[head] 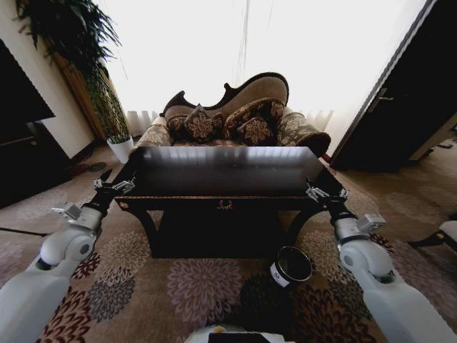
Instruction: Move to the front of the table and place the trash on the table into the trash bin.
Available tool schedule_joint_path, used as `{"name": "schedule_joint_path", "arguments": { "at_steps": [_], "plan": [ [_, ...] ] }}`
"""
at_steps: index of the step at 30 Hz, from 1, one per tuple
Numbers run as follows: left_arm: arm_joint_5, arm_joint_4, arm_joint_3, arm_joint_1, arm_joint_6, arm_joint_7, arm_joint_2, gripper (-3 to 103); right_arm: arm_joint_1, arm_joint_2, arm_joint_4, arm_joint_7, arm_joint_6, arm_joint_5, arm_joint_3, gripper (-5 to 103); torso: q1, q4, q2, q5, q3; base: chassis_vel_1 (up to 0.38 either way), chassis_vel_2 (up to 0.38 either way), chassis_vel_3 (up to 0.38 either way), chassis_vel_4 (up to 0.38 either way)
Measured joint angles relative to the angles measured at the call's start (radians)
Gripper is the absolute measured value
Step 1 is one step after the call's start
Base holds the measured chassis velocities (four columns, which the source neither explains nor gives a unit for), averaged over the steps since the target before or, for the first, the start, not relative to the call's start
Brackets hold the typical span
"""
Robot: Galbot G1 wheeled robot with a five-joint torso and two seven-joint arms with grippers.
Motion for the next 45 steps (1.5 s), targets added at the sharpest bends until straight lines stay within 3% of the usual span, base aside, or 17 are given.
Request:
{"name": "schedule_joint_path", "arguments": {
  "at_steps": [45],
  "plan": [
    [0.0,0.0,0.0,0.0,0.0,0.0,0.0,100,0.0,0.0,0.0,0.0,0.0,0.0,0.0,100,0.0,0.0001,0.0,0.0,0.0,0.077,-0.079,-0.08,0.084]
  ]
}}
